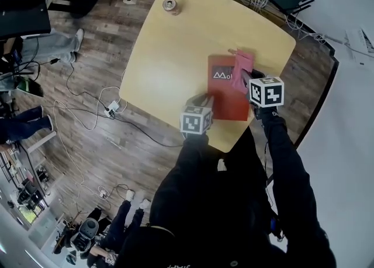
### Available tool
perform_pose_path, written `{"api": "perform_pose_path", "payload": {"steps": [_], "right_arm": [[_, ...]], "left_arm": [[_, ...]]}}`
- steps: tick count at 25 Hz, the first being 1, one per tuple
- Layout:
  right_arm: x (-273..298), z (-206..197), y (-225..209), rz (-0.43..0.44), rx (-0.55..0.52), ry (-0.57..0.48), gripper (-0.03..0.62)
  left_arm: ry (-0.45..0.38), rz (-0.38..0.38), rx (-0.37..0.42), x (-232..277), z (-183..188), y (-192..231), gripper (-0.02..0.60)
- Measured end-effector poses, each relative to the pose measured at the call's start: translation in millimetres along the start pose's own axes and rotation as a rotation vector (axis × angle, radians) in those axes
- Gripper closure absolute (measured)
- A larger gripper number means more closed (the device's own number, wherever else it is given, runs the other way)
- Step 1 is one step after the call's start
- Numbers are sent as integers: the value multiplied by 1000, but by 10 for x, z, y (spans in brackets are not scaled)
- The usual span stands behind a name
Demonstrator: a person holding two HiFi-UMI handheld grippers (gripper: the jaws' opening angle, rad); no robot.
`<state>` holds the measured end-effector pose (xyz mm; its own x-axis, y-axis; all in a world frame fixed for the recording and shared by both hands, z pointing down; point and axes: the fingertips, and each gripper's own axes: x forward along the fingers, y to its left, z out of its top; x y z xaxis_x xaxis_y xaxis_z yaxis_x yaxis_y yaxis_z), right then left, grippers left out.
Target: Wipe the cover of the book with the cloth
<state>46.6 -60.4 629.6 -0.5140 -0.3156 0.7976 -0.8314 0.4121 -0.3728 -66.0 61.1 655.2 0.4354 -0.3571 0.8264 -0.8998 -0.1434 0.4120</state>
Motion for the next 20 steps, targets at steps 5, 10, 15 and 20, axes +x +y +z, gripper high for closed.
{"api": "perform_pose_path", "payload": {"steps": [5, 10, 15, 20], "right_arm": [[-80, -30, -135, -21, 6, -4, 517], [-257, 88, -77, -2, -12, -51, 517], [-312, 153, 97, 40, -47, -66, 517], [-308, 200, 342, 87, -61, -81, 517]], "left_arm": [[0, 11, -3, -3, -2, -2, 477], [1, 14, 1, -20, 6, -1, 477], [-5, 18, -3, 5, -1, -6, 477], [-8, 17, -6, 1, -1, -15, 477]]}}
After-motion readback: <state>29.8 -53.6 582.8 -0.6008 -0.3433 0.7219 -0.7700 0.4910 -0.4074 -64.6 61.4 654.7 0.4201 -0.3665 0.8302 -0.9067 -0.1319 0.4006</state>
